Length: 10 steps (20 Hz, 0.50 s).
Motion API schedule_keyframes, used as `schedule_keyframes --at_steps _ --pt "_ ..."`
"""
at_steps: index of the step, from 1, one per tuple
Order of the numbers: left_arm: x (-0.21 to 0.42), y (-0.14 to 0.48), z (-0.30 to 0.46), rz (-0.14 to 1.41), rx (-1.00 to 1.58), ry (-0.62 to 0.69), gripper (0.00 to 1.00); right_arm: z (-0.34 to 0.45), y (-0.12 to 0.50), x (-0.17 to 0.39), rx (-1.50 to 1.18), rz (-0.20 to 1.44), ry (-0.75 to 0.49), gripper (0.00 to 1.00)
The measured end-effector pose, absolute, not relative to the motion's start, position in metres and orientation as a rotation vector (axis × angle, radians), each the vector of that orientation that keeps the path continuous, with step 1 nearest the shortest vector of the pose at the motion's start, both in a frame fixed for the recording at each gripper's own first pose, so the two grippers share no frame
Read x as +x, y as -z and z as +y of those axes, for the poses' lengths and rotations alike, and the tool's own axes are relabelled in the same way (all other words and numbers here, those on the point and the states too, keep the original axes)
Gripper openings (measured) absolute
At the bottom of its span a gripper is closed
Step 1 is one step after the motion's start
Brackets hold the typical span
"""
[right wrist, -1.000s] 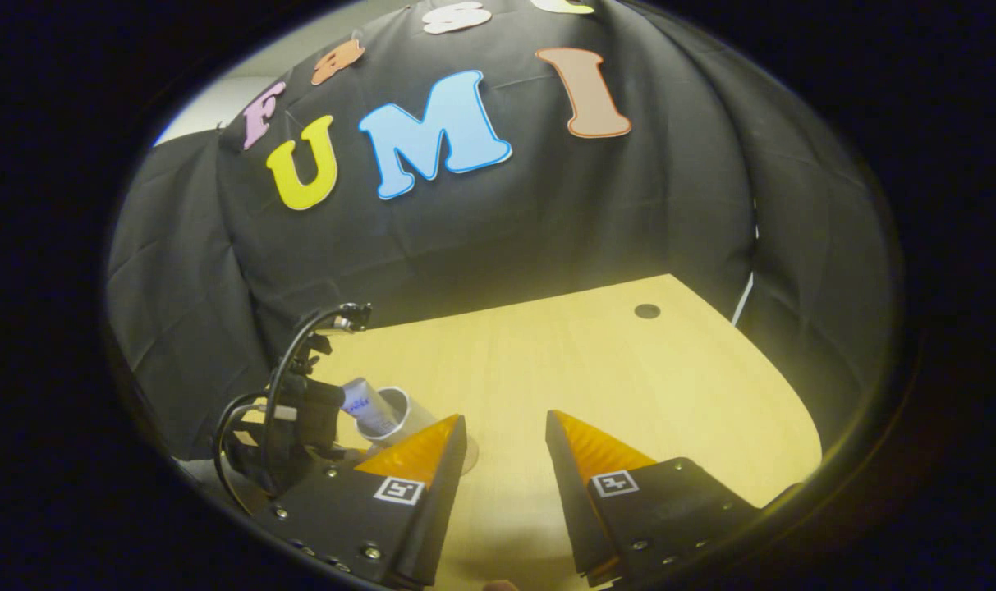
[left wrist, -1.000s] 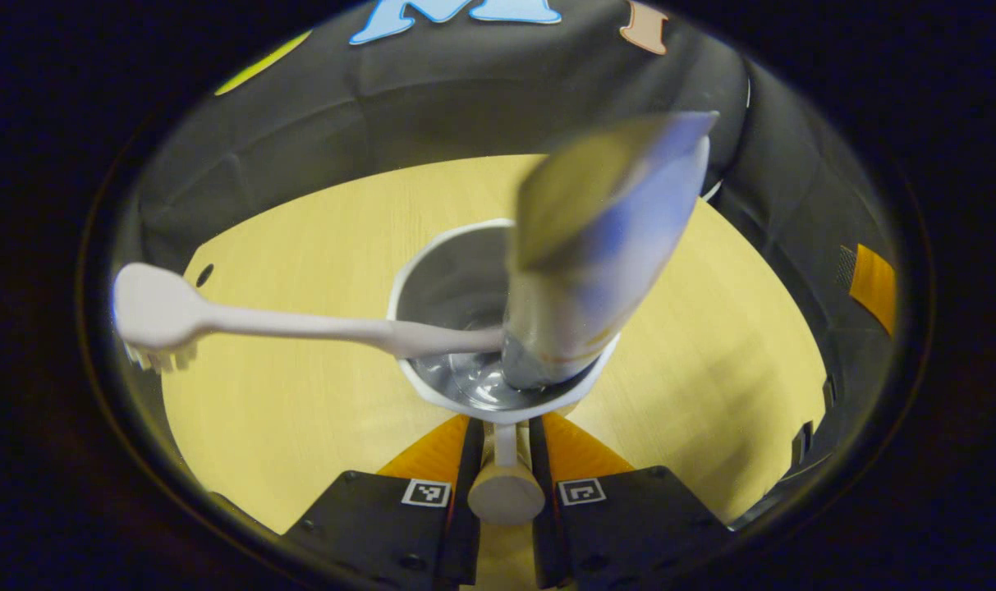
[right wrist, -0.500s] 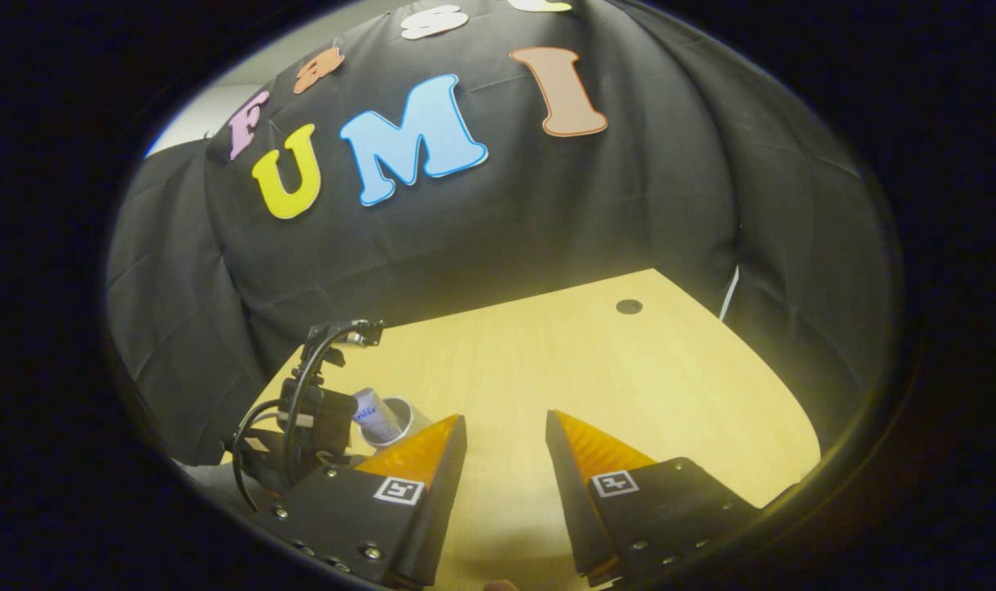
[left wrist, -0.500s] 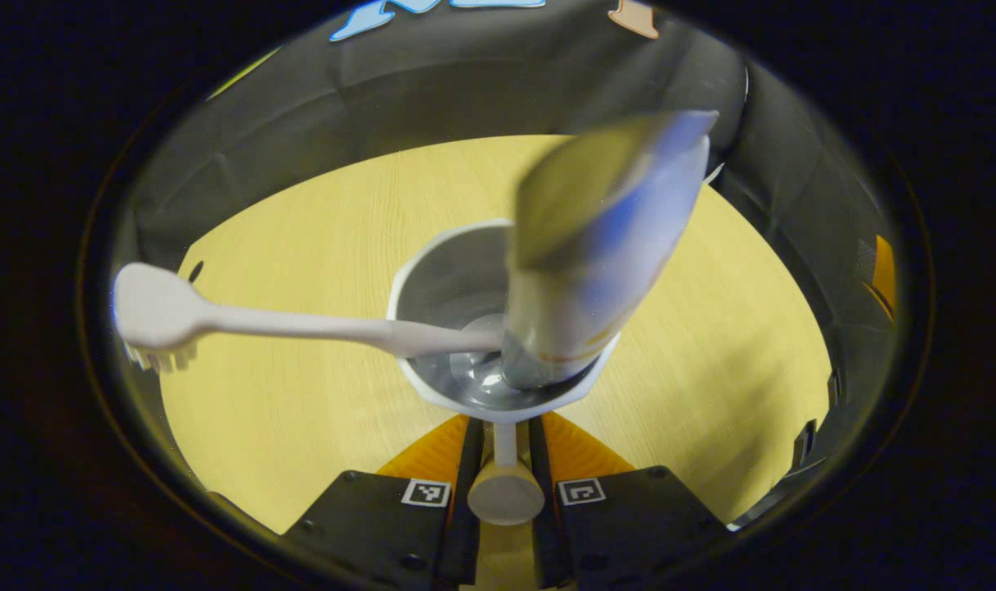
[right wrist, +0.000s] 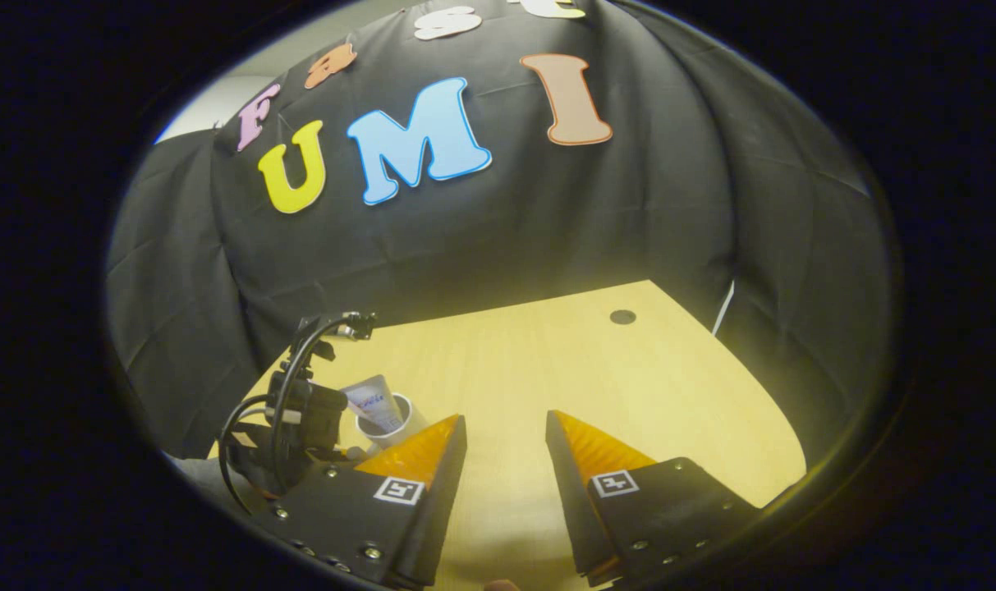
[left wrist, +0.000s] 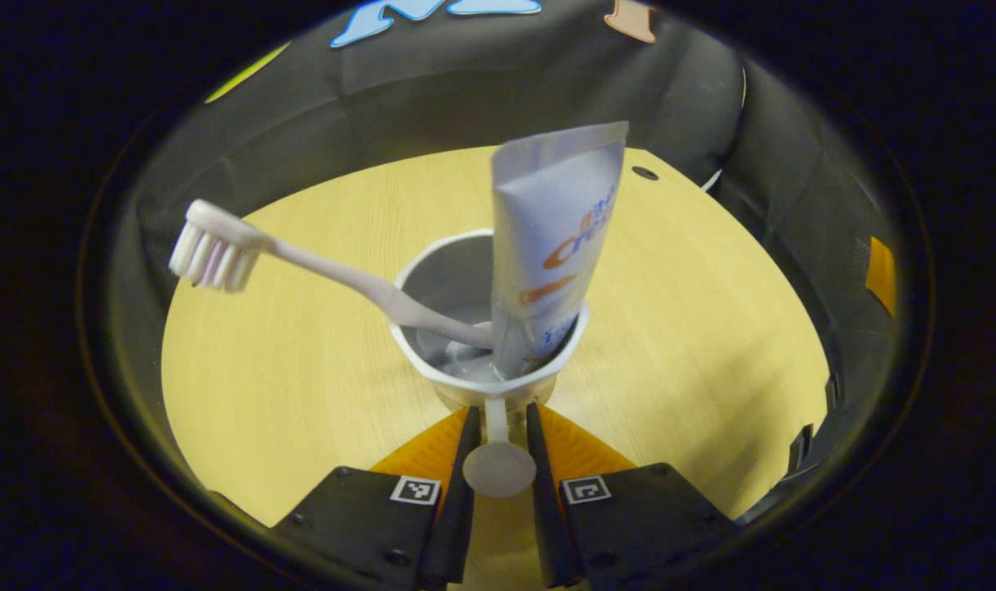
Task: Put the toothbrush and toothpaste on the desktop into the cup, then pick up the cup and place it on the coaster on the desktop.
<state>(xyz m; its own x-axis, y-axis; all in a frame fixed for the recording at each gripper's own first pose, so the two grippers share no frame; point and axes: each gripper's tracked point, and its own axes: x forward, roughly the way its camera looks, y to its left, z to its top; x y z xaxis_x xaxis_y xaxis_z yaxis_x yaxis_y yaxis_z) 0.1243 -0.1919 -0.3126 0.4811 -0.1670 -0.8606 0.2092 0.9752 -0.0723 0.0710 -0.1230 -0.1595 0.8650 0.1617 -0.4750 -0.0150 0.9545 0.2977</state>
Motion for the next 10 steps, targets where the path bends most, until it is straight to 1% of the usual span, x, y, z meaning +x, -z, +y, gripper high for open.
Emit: schedule_keyframes --at_steps 1,2,4,5,6,7,8,9,10 --pt "0.124 0.309 -0.193 1.029 0.032 0.223 0.49 -0.124 0.157 0.07 0.284 0.512 -0.094 0.59" --pt "0.123 0.304 -0.195 1.012 0.012 0.222 0.53 -0.124 0.153 0.071 0.274 0.503 -0.096 0.59" --pt "0.117 0.291 -0.197 0.98 -0.017 0.205 0.69 -0.124 0.147 0.07 0.252 0.492 -0.102 0.59" --pt "0.114 0.284 -0.198 0.96 -0.036 0.199 0.76 -0.123 0.144 0.068 0.238 0.485 -0.109 0.59" --pt "0.112 0.276 -0.196 0.936 -0.051 0.186 0.81 -0.122 0.141 0.067 0.225 0.477 -0.115 0.59" --pt "0.111 0.267 -0.195 0.907 -0.063 0.174 0.84 -0.12 0.136 0.065 0.214 0.466 -0.123 0.59" --pt "0.108 0.255 -0.192 0.87 -0.074 0.161 0.84 -0.118 0.131 0.063 0.207 0.45 -0.132 0.59" --pt "0.105 0.242 -0.188 0.831 -0.083 0.147 0.77 -0.116 0.126 0.061 0.2 0.435 -0.141 0.59" --pt "0.102 0.228 -0.184 0.784 -0.091 0.131 0.84 -0.114 0.121 0.059 0.193 0.424 -0.148 0.59"
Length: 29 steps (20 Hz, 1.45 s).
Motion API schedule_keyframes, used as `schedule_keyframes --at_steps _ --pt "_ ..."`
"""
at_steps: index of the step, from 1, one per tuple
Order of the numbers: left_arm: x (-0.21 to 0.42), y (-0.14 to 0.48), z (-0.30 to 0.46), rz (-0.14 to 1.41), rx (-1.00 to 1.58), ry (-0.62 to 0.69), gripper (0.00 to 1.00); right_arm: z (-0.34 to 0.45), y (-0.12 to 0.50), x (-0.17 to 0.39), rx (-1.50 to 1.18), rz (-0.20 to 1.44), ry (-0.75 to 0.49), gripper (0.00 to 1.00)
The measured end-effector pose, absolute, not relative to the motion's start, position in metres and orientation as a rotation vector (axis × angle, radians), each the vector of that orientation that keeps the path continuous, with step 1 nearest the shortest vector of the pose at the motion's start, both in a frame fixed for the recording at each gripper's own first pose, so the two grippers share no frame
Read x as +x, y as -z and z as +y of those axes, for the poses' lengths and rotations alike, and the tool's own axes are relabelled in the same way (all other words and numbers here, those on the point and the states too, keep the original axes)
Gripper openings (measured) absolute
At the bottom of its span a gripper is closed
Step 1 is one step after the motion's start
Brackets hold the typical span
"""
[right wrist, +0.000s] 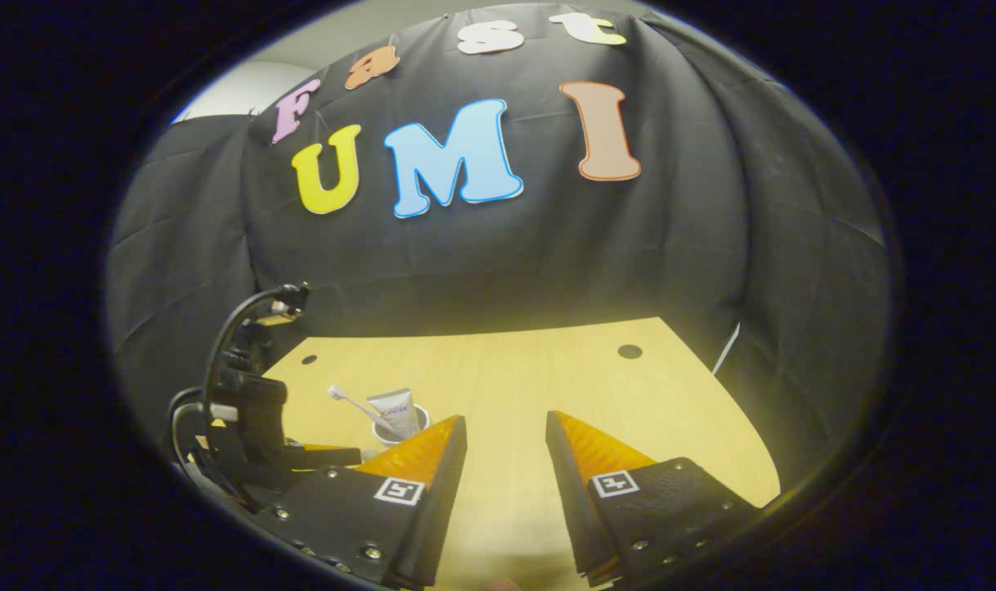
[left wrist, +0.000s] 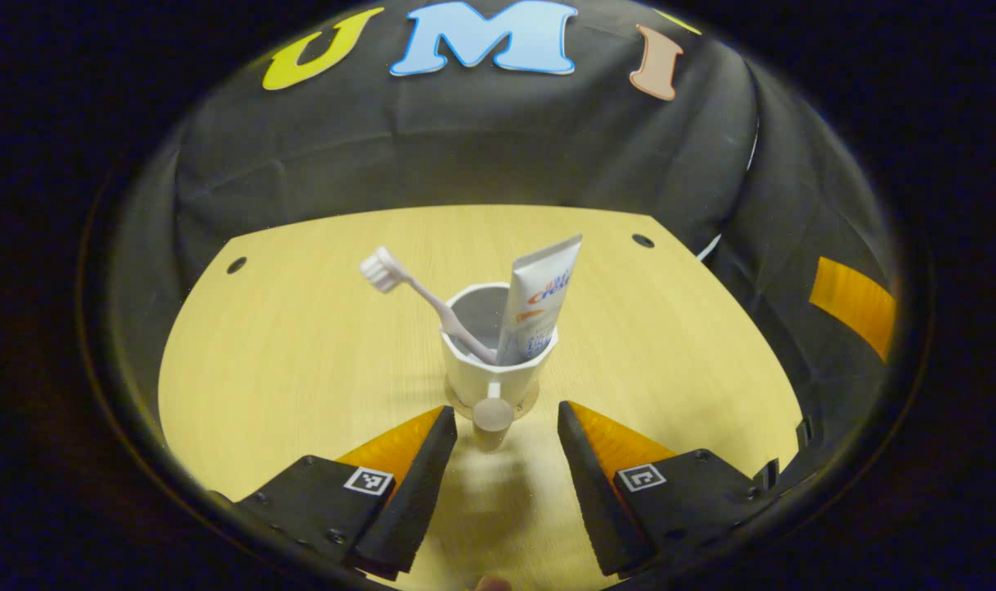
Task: Put the toothbrush and toothpaste on the desktop into the cup, then pick up the cup and place it on the coaster on the desktop.
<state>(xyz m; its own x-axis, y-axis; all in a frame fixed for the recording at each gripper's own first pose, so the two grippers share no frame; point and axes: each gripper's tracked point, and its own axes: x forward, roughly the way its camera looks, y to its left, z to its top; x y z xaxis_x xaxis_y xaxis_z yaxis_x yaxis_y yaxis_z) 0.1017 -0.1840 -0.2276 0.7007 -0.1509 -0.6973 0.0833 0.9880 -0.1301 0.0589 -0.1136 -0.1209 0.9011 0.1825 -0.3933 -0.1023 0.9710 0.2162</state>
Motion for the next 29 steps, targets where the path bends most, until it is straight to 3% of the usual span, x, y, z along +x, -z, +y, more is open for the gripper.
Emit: schedule_keyframes --at_steps 1,2,12,17,18,19,20,21,22,26,28,29 --pt "0.098 0.215 -0.18 0.744 -0.096 0.116 0.78 -0.11 0.116 0.056 0.191 0.41 -0.163 0.59" --pt "0.093 0.201 -0.176 0.699 -0.099 0.101 0.84 -0.108 0.109 0.052 0.191 0.394 -0.174 0.59" --pt "0.054 0.051 -0.158 0.262 -0.033 0.021 0.83 -0.107 0.049 0.029 0.105 0.219 -0.178 0.59" --pt "0.037 0.01 -0.171 0.153 -0.016 0.04 0.83 -0.102 0.035 0.022 0.077 0.164 -0.183 0.59" --pt "0.037 0.009 -0.17 0.143 -0.008 0.044 0.83 -0.097 0.036 0.02 0.066 0.154 -0.19 0.51" --pt "0.035 0.008 -0.169 0.138 -0.002 0.046 0.85 -0.104 0.038 0.024 0.047 0.159 -0.169 0.66" --pt "0.03 0.008 -0.171 0.134 -0.002 0.054 0.88 -0.1 0.04 0.028 0.033 0.156 -0.174 0.97" --pt "0.029 0.007 -0.171 0.131 -0.005 0.056 0.83 -0.097 0.039 0.019 0.027 0.156 -0.172 0.95" --pt "0.027 0.007 -0.169 0.129 -0.008 0.059 0.87 -0.094 0.037 0.016 0.023 0.155 -0.175 0.95" --pt "0.025 0.002 -0.161 0.113 -0.017 0.057 0.83 -0.085 0.032 0.016 0.011 0.142 -0.168 0.98" --pt "0.024 -0.002 -0.154 0.104 -0.017 0.051 0.83 -0.082 0.031 0.018 0.013 0.139 -0.166 0.95" --pt "0.023 -0.003 -0.149 0.098 -0.016 0.045 0.9 -0.08 0.031 0.019 0.015 0.137 -0.165 0.95"
